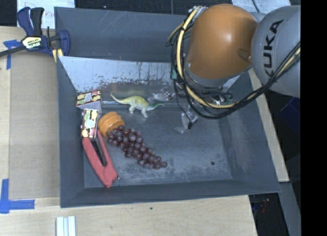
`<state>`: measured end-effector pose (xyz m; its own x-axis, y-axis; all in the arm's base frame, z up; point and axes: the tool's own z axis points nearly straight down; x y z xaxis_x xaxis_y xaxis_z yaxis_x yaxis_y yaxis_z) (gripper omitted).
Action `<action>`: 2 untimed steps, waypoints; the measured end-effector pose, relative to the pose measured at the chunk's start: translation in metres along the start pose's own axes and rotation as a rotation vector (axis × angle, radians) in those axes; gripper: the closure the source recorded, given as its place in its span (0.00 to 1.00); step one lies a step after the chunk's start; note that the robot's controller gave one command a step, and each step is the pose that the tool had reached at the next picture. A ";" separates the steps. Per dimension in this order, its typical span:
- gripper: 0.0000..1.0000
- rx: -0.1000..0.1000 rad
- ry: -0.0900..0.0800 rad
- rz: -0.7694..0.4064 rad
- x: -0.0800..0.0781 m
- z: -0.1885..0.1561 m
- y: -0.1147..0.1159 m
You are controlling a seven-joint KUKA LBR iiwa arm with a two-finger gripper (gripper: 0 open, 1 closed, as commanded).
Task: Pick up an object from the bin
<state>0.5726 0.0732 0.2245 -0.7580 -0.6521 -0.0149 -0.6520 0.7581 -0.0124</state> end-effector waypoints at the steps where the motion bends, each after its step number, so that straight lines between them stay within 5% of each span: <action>1: 0.00 0.006 -0.011 -0.024 -0.014 -0.008 0.019; 2: 0.00 0.003 -0.004 -0.061 -0.025 -0.009 0.012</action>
Offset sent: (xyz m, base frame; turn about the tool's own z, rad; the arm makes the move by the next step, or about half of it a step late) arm 0.0268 0.0213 0.0366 -0.1006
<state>0.5831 0.0988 0.2339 -0.7170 -0.6968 -0.0182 -0.6967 0.7172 -0.0160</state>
